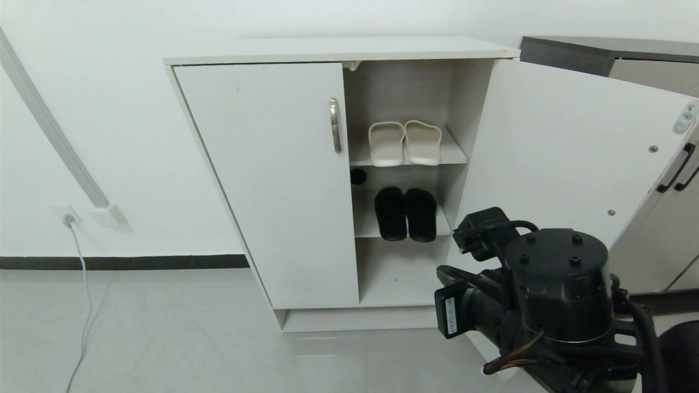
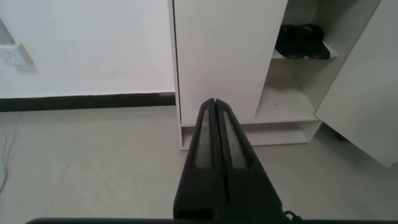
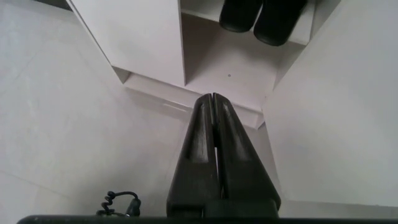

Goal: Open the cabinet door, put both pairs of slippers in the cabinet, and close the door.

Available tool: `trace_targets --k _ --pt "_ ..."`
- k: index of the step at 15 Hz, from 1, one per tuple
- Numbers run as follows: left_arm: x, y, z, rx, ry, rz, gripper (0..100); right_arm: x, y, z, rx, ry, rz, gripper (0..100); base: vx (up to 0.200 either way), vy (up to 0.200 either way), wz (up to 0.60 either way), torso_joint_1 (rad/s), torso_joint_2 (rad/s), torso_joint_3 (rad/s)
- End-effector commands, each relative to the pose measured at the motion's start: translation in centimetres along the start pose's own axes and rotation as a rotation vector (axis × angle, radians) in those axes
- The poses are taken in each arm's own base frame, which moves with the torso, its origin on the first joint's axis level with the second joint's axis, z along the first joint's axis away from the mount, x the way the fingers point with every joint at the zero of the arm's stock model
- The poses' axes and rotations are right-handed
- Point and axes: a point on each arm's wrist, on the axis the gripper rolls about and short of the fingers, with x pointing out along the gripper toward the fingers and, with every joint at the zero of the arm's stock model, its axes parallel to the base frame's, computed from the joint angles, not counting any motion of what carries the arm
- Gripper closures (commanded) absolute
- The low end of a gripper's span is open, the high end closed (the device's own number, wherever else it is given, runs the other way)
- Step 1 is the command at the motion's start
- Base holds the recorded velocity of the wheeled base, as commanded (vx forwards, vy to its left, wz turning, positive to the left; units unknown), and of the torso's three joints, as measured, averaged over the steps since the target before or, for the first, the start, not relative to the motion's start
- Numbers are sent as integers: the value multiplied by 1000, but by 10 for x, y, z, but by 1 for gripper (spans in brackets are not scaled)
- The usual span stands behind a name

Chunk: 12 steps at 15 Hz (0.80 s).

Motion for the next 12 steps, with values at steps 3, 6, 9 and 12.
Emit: trace_targets --k 3,6,9,12 --pt "0 0 0 0 5 0 100 0 0 0 -1 0 0 100 0 0 0 20 -299 -365" --pt "0 0 0 0 5 0 100 0 0 0 -2 1 0 100 0 0 0 51 -510 -367" --pt "0 0 0 0 5 0 100 -1 0 0 -1 0 0 100 0 0 0 115 -465 -352" --pt "0 0 0 0 5 0 100 -1 0 0 -1 0 0 100 0 0 0 126 -465 -339"
